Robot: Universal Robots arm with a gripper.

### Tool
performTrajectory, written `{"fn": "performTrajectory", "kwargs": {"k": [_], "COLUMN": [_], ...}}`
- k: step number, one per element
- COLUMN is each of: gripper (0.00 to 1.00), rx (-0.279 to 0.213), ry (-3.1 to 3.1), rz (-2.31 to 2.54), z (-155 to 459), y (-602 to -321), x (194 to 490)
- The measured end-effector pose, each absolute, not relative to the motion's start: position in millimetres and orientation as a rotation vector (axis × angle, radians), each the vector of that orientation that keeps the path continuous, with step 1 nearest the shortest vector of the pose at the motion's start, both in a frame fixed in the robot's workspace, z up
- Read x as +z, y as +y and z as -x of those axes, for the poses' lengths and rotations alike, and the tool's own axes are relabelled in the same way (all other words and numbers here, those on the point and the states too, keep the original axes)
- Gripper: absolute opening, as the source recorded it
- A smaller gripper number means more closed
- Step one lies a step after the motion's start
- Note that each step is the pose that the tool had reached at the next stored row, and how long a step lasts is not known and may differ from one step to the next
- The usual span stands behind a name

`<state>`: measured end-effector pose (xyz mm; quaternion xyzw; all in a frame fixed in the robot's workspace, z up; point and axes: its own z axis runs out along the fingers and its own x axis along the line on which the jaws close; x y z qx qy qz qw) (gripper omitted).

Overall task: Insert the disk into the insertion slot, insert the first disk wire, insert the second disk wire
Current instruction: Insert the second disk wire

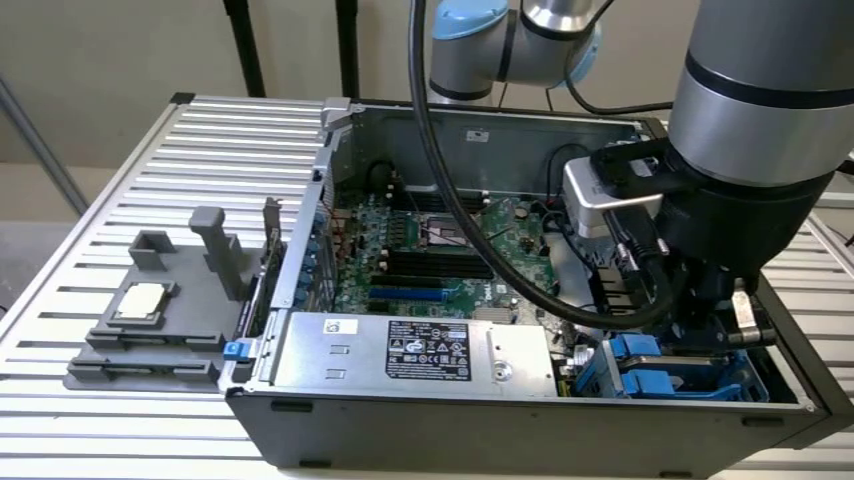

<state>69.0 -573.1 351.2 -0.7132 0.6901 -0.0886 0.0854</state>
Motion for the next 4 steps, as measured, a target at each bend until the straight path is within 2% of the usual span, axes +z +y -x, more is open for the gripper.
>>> {"fn": "performTrajectory", "kwargs": {"k": [4], "gripper": [0.24], "rx": [-0.262], "ry": [2.059], "rz": [2.127], "z": [-68.9], "y": [-573.2], "x": [351.3]}}
